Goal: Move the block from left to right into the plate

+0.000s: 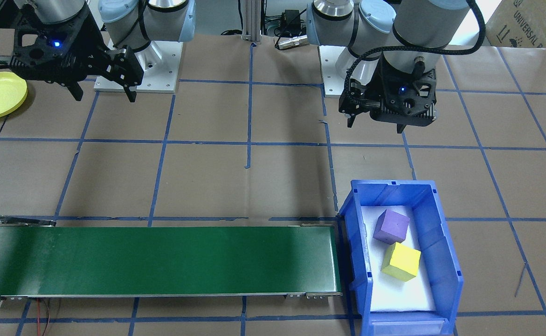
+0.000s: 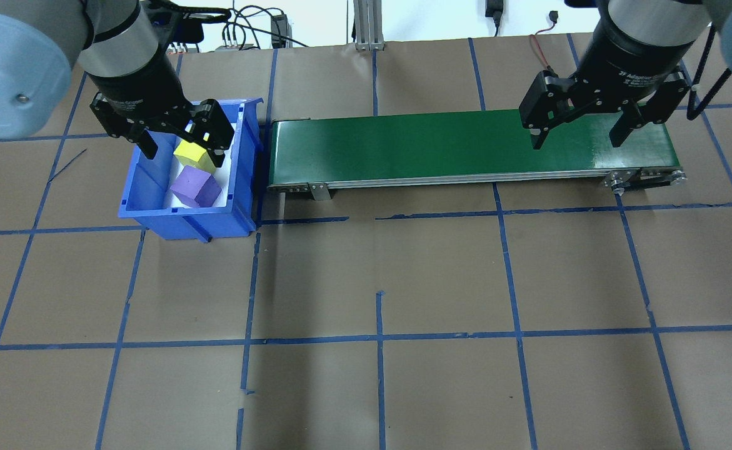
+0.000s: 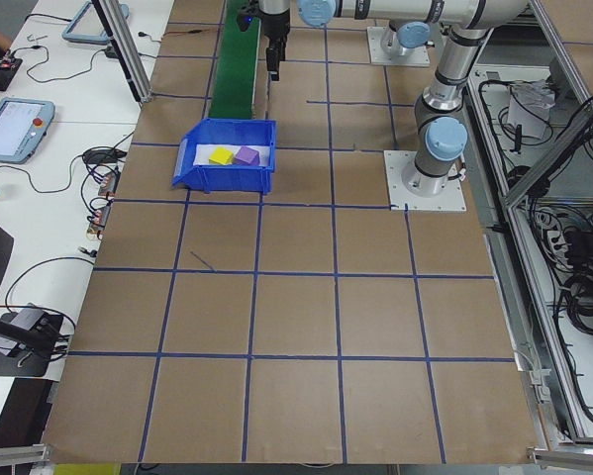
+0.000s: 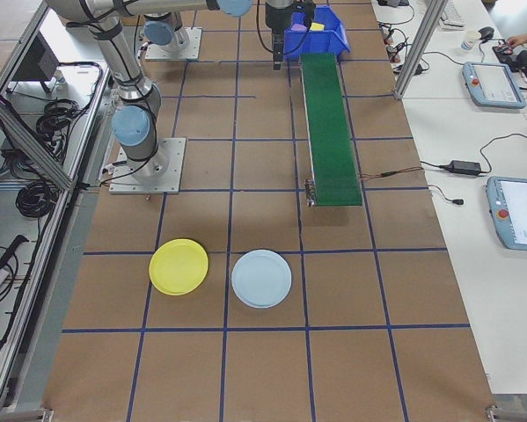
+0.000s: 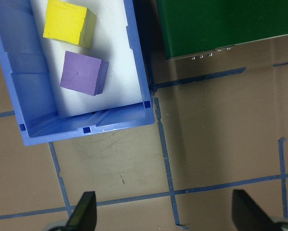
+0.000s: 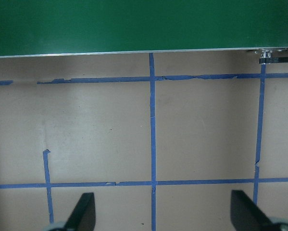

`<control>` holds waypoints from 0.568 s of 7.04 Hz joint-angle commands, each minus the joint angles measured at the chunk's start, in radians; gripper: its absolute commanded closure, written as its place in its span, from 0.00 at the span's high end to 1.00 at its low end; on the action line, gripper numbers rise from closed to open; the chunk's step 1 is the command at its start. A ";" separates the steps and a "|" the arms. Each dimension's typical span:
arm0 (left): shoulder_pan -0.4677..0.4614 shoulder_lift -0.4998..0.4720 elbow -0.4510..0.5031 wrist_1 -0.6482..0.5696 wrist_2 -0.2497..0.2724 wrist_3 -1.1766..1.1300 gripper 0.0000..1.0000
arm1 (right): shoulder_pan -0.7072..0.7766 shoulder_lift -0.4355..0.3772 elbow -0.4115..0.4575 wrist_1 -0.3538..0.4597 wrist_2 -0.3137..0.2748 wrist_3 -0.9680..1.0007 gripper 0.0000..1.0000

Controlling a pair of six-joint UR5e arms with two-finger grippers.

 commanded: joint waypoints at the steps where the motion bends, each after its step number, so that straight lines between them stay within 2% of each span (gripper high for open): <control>1: 0.002 0.000 -0.002 0.000 -0.003 -0.016 1.00 | 0.000 0.000 0.000 0.000 -0.001 0.000 1.00; 3: 0.026 0.000 0.000 0.003 -0.006 0.000 1.00 | 0.000 0.000 0.000 0.000 -0.001 0.000 1.00; 4: 0.069 0.000 0.001 0.002 -0.005 0.000 1.00 | 0.000 0.000 0.000 0.000 -0.003 0.000 1.00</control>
